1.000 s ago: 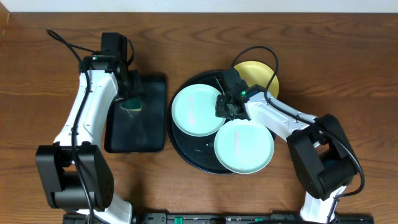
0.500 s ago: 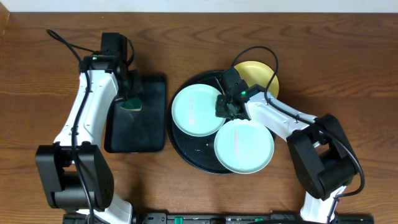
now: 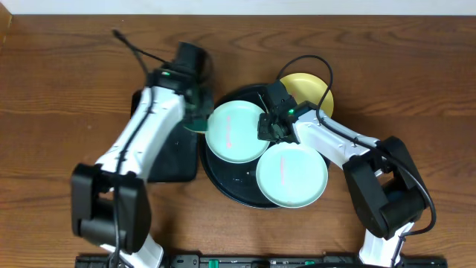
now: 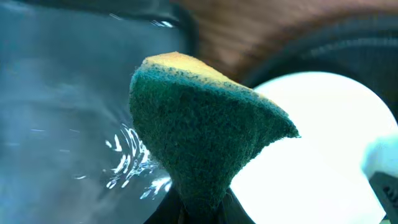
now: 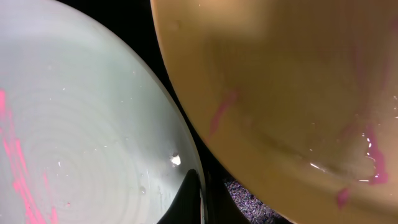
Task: Clean dirty plates on tray and stack at the side
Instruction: 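Lift the sponge with the left gripper and move it over the mint plate, then scrub the mint plate with the sponge while the right gripper holds its rim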
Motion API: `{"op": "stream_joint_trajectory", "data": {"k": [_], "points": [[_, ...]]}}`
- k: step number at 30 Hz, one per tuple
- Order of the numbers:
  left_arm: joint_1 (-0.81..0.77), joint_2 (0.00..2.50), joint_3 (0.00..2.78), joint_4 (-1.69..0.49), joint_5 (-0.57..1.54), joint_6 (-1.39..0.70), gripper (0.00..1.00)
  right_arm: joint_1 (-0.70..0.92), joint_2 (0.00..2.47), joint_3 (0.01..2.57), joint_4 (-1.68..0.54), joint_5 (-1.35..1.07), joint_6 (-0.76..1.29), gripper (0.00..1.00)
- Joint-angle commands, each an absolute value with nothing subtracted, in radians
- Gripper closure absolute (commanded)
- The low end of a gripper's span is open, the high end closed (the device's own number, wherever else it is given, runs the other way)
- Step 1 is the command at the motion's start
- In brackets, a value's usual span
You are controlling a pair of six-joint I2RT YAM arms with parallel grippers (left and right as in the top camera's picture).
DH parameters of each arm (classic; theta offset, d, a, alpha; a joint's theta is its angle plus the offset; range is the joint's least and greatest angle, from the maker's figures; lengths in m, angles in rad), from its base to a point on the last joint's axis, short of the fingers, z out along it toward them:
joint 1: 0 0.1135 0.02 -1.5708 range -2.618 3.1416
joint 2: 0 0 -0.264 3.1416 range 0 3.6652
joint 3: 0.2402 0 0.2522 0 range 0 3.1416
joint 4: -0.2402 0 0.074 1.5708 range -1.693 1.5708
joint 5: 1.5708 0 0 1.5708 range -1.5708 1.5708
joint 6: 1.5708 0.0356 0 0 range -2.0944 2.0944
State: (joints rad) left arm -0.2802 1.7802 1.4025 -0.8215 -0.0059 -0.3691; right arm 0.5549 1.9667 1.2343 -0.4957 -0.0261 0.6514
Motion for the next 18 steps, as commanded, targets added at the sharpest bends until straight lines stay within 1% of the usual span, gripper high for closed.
{"op": "stream_joint_trajectory", "data": {"k": [1,5,10,14,18], "points": [[-0.351,1.858,1.402,-0.809,-0.008,-0.448,0.92,0.564,1.988,1.240,-0.490,-0.027,0.649,0.99],[-0.410,1.927,1.402,-0.789,-0.008,-0.453,0.92,0.564,1.988,1.240,-0.491,-0.028,0.649,0.99],[-0.438,2.001,1.402,-0.770,0.021,-0.469,0.93,0.564,1.988,1.240,-0.495,-0.028,0.649,0.99],[-0.438,2.065,1.402,-0.730,0.141,-0.434,0.92,0.564,1.988,1.240,-0.495,-0.028,0.649,0.99],[-0.438,2.097,1.402,-0.652,0.289,-0.342,0.93,0.564,1.988,1.240,-0.495,-0.034,0.649,0.99]]}}
